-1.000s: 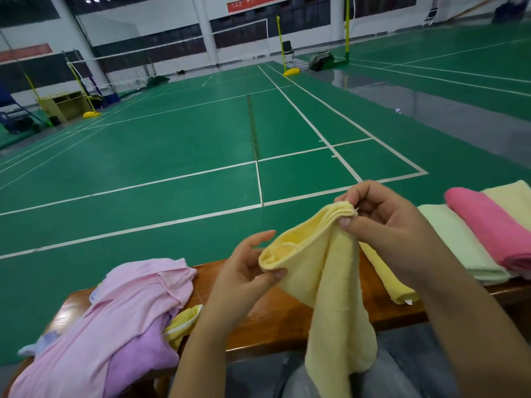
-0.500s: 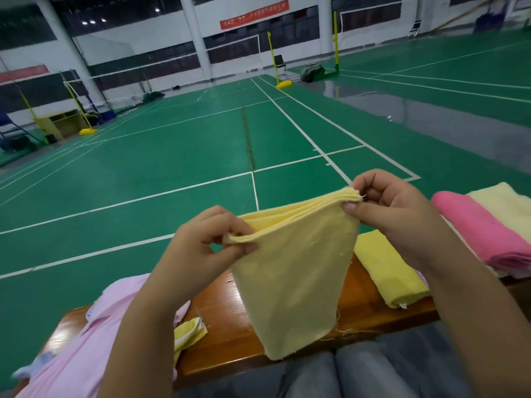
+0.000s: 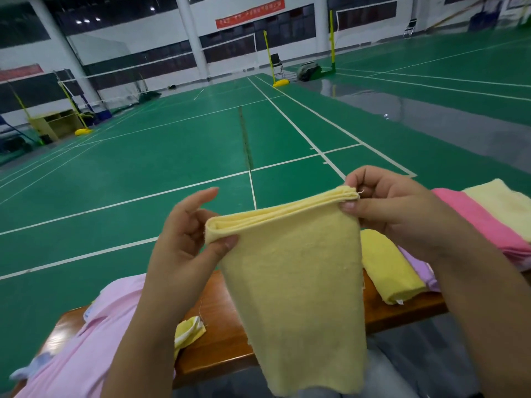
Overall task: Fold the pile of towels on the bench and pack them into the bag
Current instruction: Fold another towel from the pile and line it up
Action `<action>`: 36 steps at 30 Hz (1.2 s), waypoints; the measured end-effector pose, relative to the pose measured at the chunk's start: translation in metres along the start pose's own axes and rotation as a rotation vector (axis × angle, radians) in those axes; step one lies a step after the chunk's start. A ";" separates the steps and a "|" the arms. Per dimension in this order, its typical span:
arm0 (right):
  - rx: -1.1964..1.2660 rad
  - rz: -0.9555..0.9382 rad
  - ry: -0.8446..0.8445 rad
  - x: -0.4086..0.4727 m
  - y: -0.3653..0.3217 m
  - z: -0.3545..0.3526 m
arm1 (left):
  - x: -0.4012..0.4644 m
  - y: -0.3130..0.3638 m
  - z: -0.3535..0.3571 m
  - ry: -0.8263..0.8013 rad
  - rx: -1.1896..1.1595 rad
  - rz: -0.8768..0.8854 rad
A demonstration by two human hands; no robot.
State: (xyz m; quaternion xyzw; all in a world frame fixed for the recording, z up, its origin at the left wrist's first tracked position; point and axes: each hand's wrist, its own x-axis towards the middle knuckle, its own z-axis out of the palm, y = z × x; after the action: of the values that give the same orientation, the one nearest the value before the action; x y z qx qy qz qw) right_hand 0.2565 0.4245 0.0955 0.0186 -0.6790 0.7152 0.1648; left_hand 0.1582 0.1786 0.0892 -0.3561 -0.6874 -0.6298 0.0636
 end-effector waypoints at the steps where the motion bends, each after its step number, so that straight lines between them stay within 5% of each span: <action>1: -0.025 0.038 0.001 0.005 0.005 -0.002 | 0.002 -0.004 0.001 -0.023 0.029 -0.055; 6: -0.085 0.188 0.041 0.036 0.027 -0.001 | 0.037 -0.041 0.004 -0.097 0.170 -0.311; 10: -0.044 -0.018 0.061 0.052 0.010 0.001 | 0.061 -0.044 0.000 -0.011 -0.143 -0.218; 14: -0.125 -0.151 0.022 0.043 0.002 -0.002 | 0.051 -0.042 -0.002 -0.099 -0.264 -0.120; 20: -0.228 0.155 0.027 -0.006 0.098 -0.021 | -0.025 -0.093 0.020 -0.207 -0.110 -0.380; 27: -0.202 0.617 -0.185 -0.094 0.189 -0.034 | -0.122 -0.139 0.038 -0.359 -0.063 -0.742; 36: -0.179 0.601 -0.255 -0.070 0.166 -0.041 | -0.105 -0.131 0.034 -0.336 -0.011 -0.635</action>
State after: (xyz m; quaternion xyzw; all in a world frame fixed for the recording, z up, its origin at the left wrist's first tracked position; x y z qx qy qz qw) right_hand 0.2878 0.4459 -0.0856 -0.1078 -0.7294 0.6612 -0.1387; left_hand 0.1738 0.1730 -0.0811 -0.2236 -0.7611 -0.5546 -0.2513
